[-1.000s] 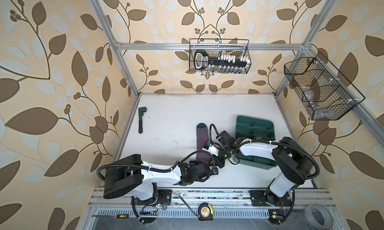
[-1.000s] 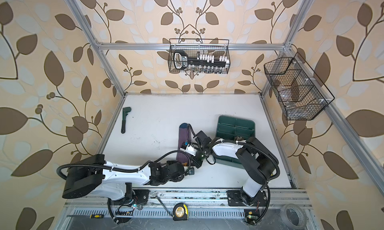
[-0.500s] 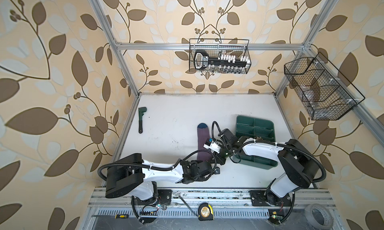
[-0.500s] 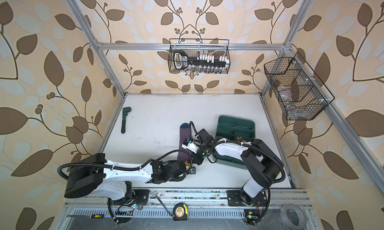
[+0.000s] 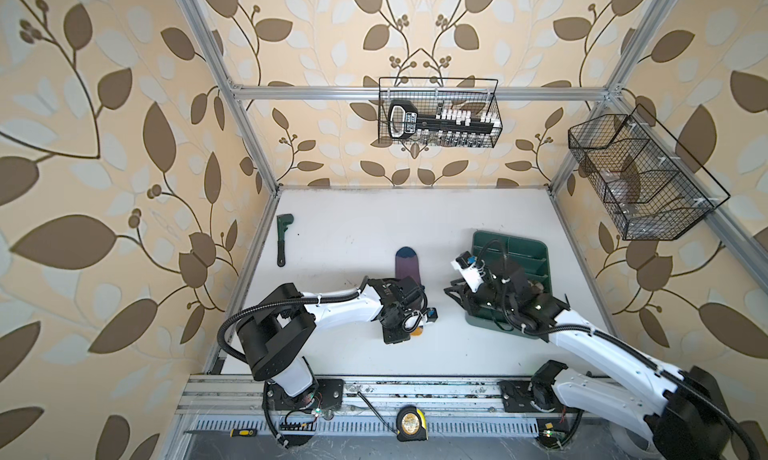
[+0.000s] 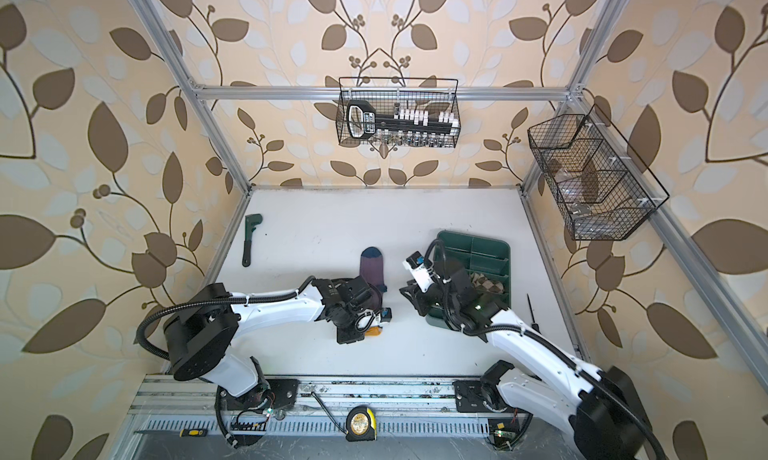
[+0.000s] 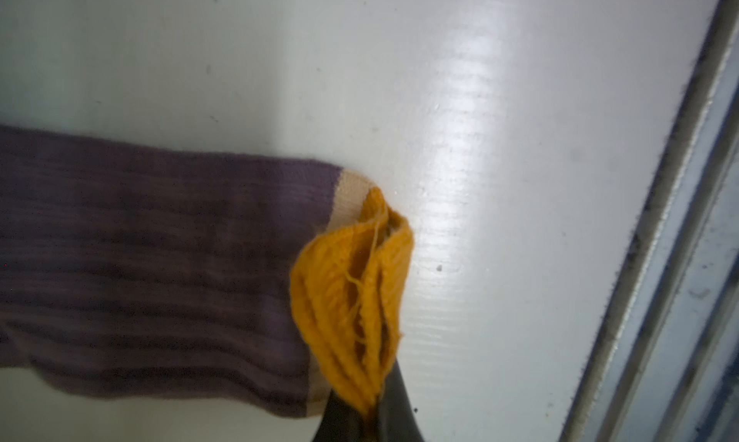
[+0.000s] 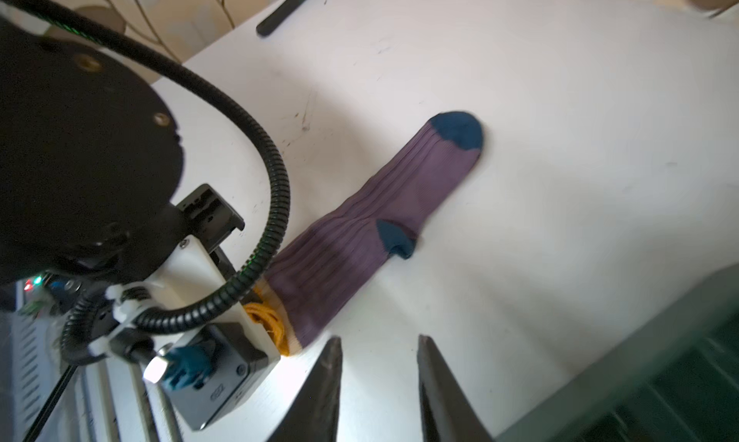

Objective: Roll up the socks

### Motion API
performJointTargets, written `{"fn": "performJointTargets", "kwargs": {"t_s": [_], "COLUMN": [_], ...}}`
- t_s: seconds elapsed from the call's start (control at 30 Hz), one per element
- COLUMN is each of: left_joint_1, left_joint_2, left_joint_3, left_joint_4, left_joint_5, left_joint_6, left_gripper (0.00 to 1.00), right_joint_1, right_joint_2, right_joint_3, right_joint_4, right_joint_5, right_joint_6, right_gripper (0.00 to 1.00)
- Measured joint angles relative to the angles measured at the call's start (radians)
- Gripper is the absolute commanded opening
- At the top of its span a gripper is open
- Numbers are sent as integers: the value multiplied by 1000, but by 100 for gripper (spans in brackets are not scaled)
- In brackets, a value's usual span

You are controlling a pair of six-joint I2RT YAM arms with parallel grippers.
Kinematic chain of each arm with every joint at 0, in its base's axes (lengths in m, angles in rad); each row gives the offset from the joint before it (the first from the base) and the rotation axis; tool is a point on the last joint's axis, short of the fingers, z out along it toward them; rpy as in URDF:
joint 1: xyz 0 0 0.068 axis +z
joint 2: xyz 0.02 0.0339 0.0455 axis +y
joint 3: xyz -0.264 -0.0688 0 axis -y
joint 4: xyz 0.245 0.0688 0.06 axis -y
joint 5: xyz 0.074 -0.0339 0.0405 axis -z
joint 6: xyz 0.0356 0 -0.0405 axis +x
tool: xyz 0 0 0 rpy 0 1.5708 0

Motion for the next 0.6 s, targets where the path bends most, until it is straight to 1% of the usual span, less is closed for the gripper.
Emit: {"fn": "performJointTargets", "kwargs": {"t_s": [0.07,0.13,0.17,0.23,0.3,0.37,0.43,0.53,0.6], "left_joint_1": [22,41,48,62,74,80,90,104,111], "left_joint_2": [22,44,55,85,119,157,199,248,270], "left_joint_3": [27,56,70,105,140,178,217,264,283], "left_joint_4": [-32,-63,-76,-104,-130,-158,-185,-219,-237], "left_joint_5": [35,68,82,112,142,171,205,245,268], "left_joint_6": [5,8,9,9,9,9,7,5,3], "left_gripper": [0,0,0,0,0,0,0,0,0], "right_joint_1": [0,-2,-3,2,33,105,230,424,531], "right_joint_2": [-110,-226,-266,-342,-361,-357,-346,-316,-280], "right_joint_3": [-31,-55,-65,-89,-103,-109,-119,-123,-123], "right_joint_4": [4,10,14,26,22,-1,-29,-65,-72], "right_joint_5": [51,58,40,-34,-93,-110,-71,62,167], "right_joint_6": [18,15,6,-27,-66,-121,-207,-350,-458], "right_gripper": [35,35,35,34,33,33,34,34,34]}}
